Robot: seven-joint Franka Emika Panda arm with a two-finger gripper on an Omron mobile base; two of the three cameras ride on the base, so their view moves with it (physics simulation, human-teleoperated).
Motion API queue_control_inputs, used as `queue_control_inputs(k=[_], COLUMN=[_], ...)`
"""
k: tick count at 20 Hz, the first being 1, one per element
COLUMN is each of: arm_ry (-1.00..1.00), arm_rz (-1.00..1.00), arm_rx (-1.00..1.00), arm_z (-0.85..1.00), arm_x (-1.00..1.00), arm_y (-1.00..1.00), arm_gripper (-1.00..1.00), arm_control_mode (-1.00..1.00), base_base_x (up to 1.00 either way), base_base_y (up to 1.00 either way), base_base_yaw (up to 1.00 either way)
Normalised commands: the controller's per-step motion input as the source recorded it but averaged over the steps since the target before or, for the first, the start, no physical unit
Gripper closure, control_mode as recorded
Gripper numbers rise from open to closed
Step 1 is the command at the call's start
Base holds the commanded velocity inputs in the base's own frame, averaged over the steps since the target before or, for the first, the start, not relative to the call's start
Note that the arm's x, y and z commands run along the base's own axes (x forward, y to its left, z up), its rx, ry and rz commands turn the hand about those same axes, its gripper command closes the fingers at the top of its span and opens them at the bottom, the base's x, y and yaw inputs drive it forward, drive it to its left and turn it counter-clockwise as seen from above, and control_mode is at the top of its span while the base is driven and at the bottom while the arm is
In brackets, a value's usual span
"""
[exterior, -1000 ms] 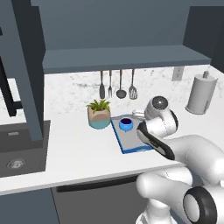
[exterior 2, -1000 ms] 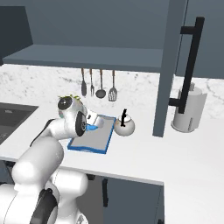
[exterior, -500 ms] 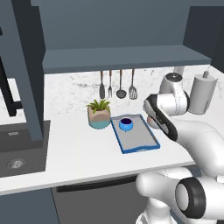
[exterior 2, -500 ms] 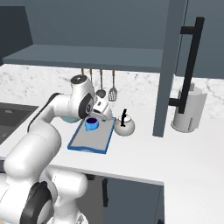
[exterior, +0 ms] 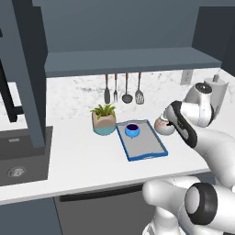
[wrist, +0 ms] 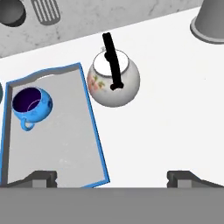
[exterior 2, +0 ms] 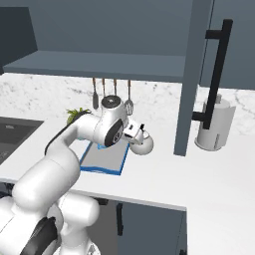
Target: Pick the kettle from the counter and place it on the tray. Then pick the mug from the cabinet and place it on the tray. Then close the cabinet doors.
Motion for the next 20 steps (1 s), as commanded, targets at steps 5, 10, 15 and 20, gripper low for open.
queue_control_inputs(k=[5, 10, 15, 20], arm_ry=[0.01, 0.07, 0.00, 0.00], arm_rz=[0.10, 0.12, 0.05, 0.00], arm_rx=[0.03, 0.00, 0.00, 0.00], arm_z=[0.00, 0.00, -0.01, -0.15], arm_x=[0.27, 0.51, 0.37, 0.31], arm_y=[-0.26, -0.06, -0.04, -0.02], arm_gripper=[-1.00, -1.00, -1.00, -1.00], arm_control_mode=[-1.00, -1.00, -1.00, -1.00], base_base_x=[0.00, 0.00, 0.00, 0.00], base_base_y=[0.00, 0.00, 0.00, 0.00], base_base_yaw=[0.00, 0.00, 0.00, 0.00])
